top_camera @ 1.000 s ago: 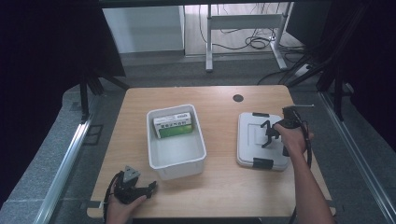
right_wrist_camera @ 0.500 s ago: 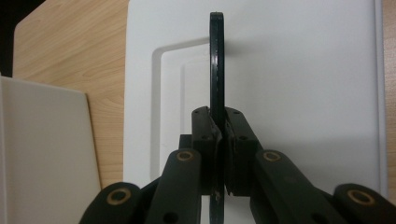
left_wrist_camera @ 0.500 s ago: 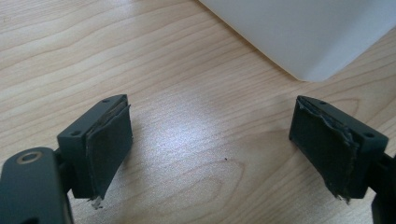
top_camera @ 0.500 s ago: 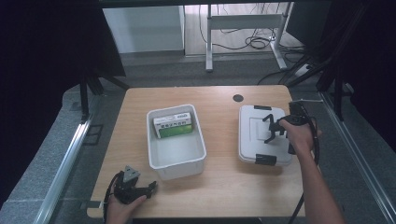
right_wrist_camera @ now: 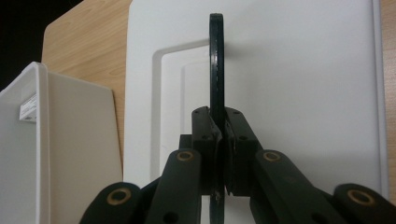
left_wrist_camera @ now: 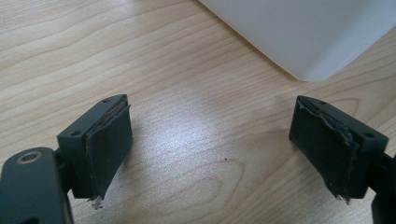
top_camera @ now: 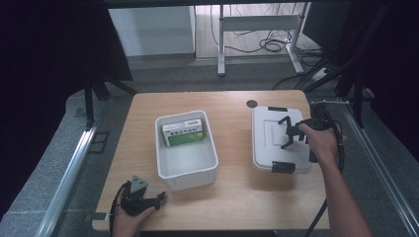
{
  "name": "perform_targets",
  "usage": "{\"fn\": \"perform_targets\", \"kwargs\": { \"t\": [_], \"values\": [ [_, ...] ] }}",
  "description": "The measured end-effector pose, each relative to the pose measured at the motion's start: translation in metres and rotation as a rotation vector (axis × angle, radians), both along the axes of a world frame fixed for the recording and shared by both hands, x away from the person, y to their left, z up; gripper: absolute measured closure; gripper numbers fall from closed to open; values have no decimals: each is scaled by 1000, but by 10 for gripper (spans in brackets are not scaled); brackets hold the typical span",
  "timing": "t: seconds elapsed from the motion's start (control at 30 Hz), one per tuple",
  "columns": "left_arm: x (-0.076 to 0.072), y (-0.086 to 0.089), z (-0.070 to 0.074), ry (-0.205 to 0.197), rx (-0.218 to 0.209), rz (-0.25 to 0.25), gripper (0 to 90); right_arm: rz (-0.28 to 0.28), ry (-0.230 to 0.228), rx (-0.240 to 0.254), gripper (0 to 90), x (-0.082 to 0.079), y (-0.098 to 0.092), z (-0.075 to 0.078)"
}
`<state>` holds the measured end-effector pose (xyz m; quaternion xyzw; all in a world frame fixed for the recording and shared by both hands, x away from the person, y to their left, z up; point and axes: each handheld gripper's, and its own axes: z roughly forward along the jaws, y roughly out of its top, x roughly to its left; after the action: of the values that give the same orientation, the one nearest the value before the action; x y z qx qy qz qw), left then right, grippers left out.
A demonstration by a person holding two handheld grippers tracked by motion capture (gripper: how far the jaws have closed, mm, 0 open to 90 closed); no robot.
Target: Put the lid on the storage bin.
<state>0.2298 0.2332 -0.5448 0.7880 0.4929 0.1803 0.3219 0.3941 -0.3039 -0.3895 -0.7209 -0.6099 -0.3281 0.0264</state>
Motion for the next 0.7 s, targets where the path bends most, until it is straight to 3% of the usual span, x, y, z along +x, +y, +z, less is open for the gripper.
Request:
{"fn": "perform_targets", "kwargs": {
  "t": [0.17, 0.7],
  "values": [
    [0, 0, 0, 0, 0, 0, 132, 14, -5, 13, 844, -4, 3, 5],
    [0, 0, 0, -1, 0, -2, 132, 111, -60, 25, 844, -10, 36, 26]
  ]
}}
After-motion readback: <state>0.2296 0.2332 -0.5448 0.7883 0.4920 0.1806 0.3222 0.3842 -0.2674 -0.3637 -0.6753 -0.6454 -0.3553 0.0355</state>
